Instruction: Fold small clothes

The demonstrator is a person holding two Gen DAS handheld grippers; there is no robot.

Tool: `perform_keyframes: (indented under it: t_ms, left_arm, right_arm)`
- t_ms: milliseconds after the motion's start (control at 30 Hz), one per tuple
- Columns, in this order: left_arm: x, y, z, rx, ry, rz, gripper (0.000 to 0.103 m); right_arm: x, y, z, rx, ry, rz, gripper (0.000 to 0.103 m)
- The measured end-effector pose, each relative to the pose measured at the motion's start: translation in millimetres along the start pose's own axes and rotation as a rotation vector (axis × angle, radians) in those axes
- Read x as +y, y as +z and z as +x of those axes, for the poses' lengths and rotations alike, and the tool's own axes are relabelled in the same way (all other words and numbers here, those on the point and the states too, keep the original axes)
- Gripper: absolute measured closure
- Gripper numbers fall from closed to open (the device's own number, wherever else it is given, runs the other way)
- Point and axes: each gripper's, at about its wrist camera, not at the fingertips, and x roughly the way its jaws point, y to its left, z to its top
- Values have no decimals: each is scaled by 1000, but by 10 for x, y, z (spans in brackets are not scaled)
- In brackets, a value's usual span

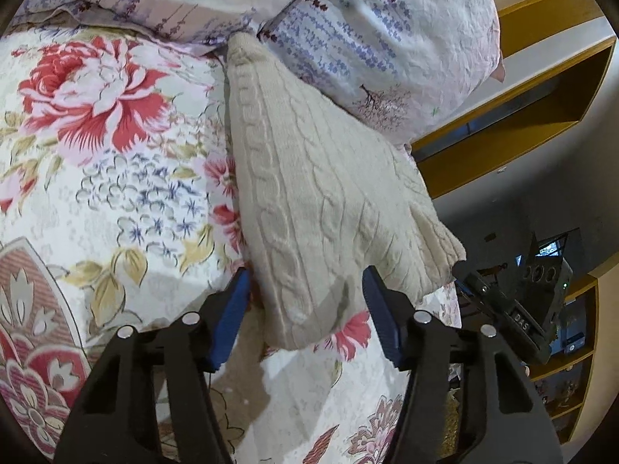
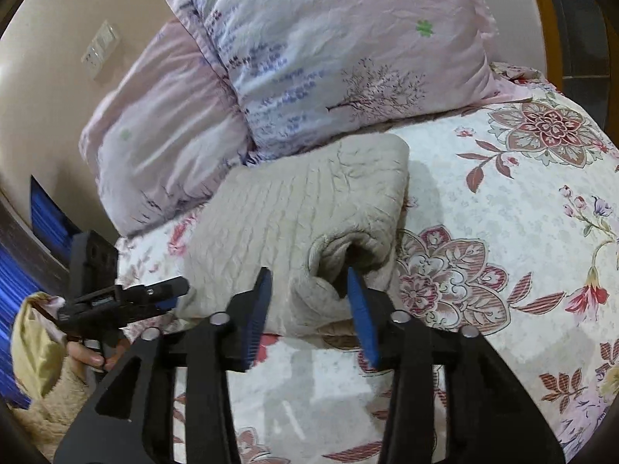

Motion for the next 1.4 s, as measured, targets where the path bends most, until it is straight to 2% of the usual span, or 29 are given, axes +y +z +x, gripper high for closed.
perform_keyframes:
  t_ms: [167,200,233,267,333,400,467,533,633,767,900,933,967,1000,1033,1133,1200,1300,1400]
  left_arm:
    - [6,-48,15,14,12,-5,50]
    - [-2,-51,22,18,11,-5,56]
    - [-6,-50,36,27,1,-6,70]
    - [-6,-51,46,33,-3,-6,72]
    - [-9,-36,14,23,-4,7,84]
    - [16,-24,-61,12,-42,-2,87]
    - [34,-31,-127,5,-63,1,87]
    - [56,-75,-165,10,-76,12,88]
    - [100,-171,-129,38,-59,22,89]
    - [175,-218,-99,51,-61,4,89]
    - [108,-192,-97,64,-41,28,82]
    - [96,-175,-109,65,-43,28,80]
    - [88,-156,-127,64,-45,26,70]
    - [85,-114,-166,50,-52,21,54]
    - [82,-67,-202,28,-49,15,42]
    - [101,132,-240,-13,-38,-10,29]
    - [123,281,-186,-20,-46,-34,27]
    - [186,462,-56,-35,-11,-75,26]
    - [249,591,100,-29,-9,-121,26]
  right_arm:
    - [-49,-37,20,6,-17,5,73]
    - [-46,-43,25,8,-22,-1,82]
    - [-26,-49,42,13,-34,-17,91]
    - [-4,-49,40,8,-45,-29,92]
    - [42,-24,-79,-48,-42,-43,94]
    - [64,9,-287,-121,-14,-48,94]
    - [46,7,-373,-132,-22,-72,94]
    - [-24,-47,-321,-87,-84,-89,94]
    - [-274,-191,-82,23,-136,-32,94]
    - [-411,-285,11,50,-101,40,94]
    - [-407,-242,-24,70,-71,50,90]
    - [-427,-219,-57,70,-53,67,78]
    - [-448,-192,-81,66,-44,83,70]
    - [-476,-152,-108,56,-33,100,57]
    - [-524,-103,-145,37,-10,128,53]
    - [-658,116,-120,19,70,234,51]
    - [-721,269,-23,20,94,285,51]
    - [-835,502,201,33,98,356,51]
    - [-979,659,519,84,119,444,51]
